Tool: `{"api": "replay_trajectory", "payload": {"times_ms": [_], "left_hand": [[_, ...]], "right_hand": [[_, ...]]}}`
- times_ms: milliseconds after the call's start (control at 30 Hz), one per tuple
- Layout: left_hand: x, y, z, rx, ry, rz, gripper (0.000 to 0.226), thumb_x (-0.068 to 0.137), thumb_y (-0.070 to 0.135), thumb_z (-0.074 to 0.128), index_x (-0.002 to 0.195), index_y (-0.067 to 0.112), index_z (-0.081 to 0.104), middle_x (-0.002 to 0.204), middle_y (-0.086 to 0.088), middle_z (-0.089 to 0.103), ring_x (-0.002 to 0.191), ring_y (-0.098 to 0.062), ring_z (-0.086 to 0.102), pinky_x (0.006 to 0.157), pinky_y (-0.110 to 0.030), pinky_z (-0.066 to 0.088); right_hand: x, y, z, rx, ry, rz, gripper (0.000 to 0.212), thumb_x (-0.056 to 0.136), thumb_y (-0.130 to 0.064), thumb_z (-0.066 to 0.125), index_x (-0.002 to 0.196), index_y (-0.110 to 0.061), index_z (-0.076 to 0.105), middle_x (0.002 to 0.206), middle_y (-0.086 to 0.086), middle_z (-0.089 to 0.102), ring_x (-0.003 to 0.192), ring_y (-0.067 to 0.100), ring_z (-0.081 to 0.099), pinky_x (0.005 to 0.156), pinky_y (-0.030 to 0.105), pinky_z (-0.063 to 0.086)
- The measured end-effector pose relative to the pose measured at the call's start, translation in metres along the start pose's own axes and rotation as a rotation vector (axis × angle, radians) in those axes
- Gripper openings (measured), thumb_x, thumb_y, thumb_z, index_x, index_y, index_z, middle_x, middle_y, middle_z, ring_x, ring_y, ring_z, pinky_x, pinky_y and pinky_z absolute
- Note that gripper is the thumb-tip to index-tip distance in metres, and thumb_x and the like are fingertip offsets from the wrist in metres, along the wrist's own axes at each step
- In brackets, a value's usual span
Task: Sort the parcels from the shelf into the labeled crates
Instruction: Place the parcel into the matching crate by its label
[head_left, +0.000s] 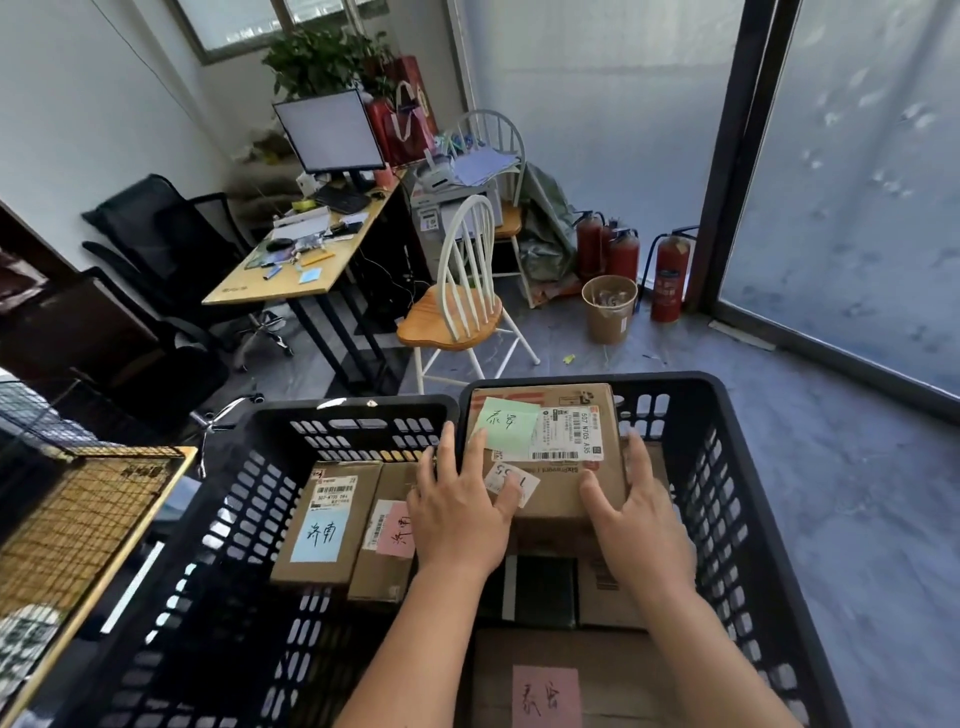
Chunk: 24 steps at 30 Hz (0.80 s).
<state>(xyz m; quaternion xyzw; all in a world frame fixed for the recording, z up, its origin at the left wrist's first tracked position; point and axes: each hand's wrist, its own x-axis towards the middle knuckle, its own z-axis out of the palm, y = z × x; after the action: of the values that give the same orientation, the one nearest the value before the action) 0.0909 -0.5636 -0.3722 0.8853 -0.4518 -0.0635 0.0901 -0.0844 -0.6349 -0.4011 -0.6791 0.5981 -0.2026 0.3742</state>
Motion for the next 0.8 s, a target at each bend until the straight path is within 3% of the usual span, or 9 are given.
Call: {"api": "replay_trajectory", "payload": {"times_ms": [100,300,400,533,667,800], "left_hand": [[-0.011,-0.003,-0.017,-0.083,0.028,0.002,0.069,0.104,0.069,0.024,0.167,0.042,0.016,0.180,0.001,0.006,0.165,-0.031,0.005,0.130,-0.057,0.023],[-0.059,-0.018,-0.078,-0.354,0.232,0.064,0.072,0.097,0.073,0.017,0.164,0.046,0.026,0.177,0.006,0.017,0.165,-0.023,0.006,0.132,-0.053,0.020],[-0.091,-0.029,-0.111,-0.480,0.321,0.086,0.076,0.092,0.075,0.017,0.162,0.048,0.029,0.177,0.010,0.016,0.165,-0.018,0.008,0.130,-0.051,0.021],[-0.137,-0.056,-0.147,-0.532,0.375,0.131,0.073,0.092,0.074,0.022,0.161,0.052,0.028,0.177,0.015,0.012,0.164,-0.010,0.003,0.131,-0.047,0.016],[-0.186,-0.090,-0.170,-0.544,0.454,0.071,0.068,0.093,0.072,0.026,0.158,0.054,0.031,0.176,0.016,0.013,0.164,-0.008,0.003,0.132,-0.051,0.019],[-0.259,-0.130,-0.186,-0.506,0.565,-0.070,0.066,0.094,0.071,0.027,0.158,0.053,0.034,0.176,0.016,0.013,0.164,-0.011,0.006,0.130,-0.056,0.024]], "right_hand": [[-0.006,-0.006,-0.014,-0.025,0.086,-0.036,0.086,0.092,-0.076,0.043,0.161,-0.047,0.001,0.142,0.004,0.052,0.117,0.023,0.055,0.078,0.041,0.051],[-0.054,-0.060,-0.057,-0.096,0.207,-0.295,0.079,0.094,-0.067,0.049,0.161,-0.046,0.013,0.154,-0.003,0.043,0.138,0.020,0.041,0.095,0.036,0.039],[-0.093,-0.095,-0.071,-0.053,0.233,-0.457,0.078,0.094,-0.066,0.049,0.160,-0.051,0.011,0.156,-0.012,0.040,0.139,0.009,0.036,0.107,0.034,0.036],[-0.152,-0.130,-0.076,-0.045,0.263,-0.616,0.078,0.096,-0.064,0.050,0.160,-0.052,0.009,0.155,-0.019,0.037,0.129,-0.007,0.023,0.106,0.028,0.030],[-0.203,-0.151,-0.069,-0.102,0.209,-0.734,0.076,0.094,-0.070,0.042,0.161,-0.051,0.009,0.159,-0.016,0.036,0.146,0.008,0.029,0.120,0.040,0.032],[-0.252,-0.166,-0.051,-0.115,0.092,-0.881,0.078,0.093,-0.072,0.042,0.161,-0.049,0.012,0.161,-0.012,0.036,0.150,0.014,0.030,0.123,0.046,0.029]]}}
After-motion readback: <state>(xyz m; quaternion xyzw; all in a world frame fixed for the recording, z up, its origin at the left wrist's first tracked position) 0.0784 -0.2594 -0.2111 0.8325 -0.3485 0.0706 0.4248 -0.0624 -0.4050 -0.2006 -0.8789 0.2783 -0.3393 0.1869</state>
